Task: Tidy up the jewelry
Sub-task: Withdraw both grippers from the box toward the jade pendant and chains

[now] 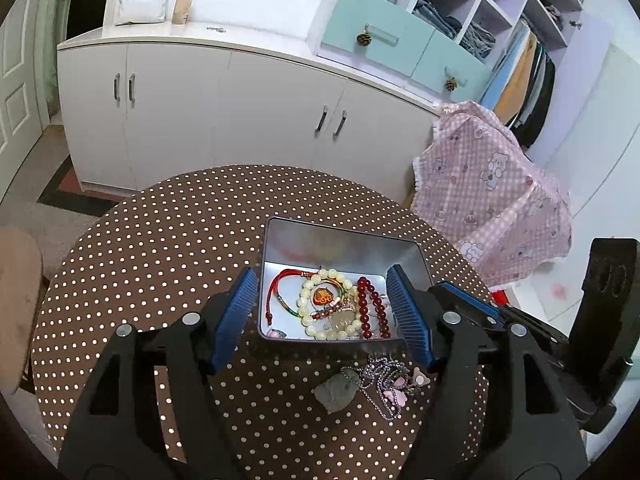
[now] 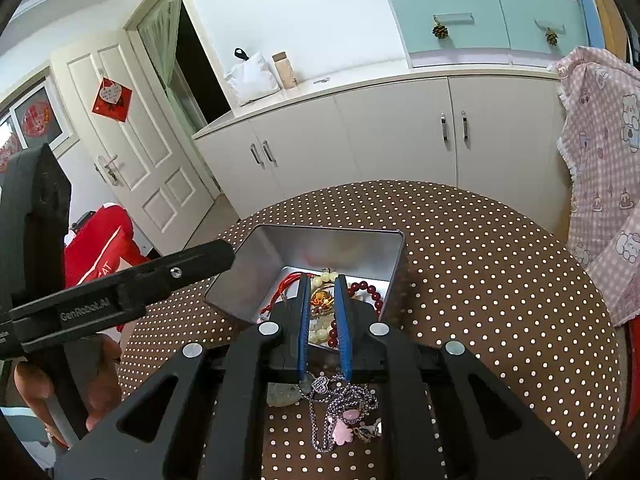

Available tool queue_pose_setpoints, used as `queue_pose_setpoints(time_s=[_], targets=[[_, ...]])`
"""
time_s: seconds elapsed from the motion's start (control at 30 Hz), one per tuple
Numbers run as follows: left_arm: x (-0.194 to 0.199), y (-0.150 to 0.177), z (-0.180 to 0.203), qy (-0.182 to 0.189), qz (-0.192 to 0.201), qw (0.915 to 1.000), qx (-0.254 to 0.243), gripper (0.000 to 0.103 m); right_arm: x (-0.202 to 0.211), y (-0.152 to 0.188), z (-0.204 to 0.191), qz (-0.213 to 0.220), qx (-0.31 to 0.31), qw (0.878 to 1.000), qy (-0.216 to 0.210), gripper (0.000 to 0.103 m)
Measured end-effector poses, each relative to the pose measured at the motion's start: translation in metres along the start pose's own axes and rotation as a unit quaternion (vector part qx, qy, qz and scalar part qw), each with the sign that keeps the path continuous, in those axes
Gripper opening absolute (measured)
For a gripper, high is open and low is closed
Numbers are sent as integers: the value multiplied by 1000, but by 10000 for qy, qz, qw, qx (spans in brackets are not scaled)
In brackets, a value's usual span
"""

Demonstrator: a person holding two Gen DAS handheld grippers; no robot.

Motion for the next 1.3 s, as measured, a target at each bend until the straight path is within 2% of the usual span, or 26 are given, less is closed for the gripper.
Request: queue_pose_setpoints(time_s=[0.13, 0.37, 0.57, 0.67, 0.77, 1.0, 1.23, 1.27, 1.3], targets=[[7, 2, -2, 3, 26, 10000, -3, 67, 6, -1, -2, 59, -19, 10000, -20, 12], [19, 21, -8, -322, 180, 9987, -350, 67, 27, 6, -5, 152, 97, 9998, 16, 20], [16, 59, -6, -292, -90, 9964, -787, 67, 41, 30, 1, 59, 200, 9996, 190, 24], [12, 76, -1, -485, -120, 9927, -1098, 67, 43, 47, 8, -63, 161, 9995, 266, 29], [5, 89, 7, -437, -247, 9884, -1433, 67, 42, 63, 16, -208, 85, 9992, 317, 31], [-12, 99, 30, -853, -145, 9687, -2328, 67, 38, 85, 28, -488, -63, 9979, 414, 34], [-38, 97, 33, -984, -345, 9610, -2561, 67, 36, 93, 32, -655, -40, 9967, 473, 38], [-39, 96, 33, -957, -320, 9614, -2561, 66, 35, 94, 32, -682, -26, 9965, 492, 39], [-40, 96, 34, -929, -323, 9611, -2580, 59, 33, 95, 33, -727, 5, 9959, 542, 39]])
Point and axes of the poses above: each gripper's, at about its wrist camera, not at the fingertips, and x roughly against the way its jaws point, z to its right, y to its underside, the point moved 6 cm from there along -x, roughly the way its jaws point, and after that the axes turned 9 degrees about -y, right-handed, at the moved point
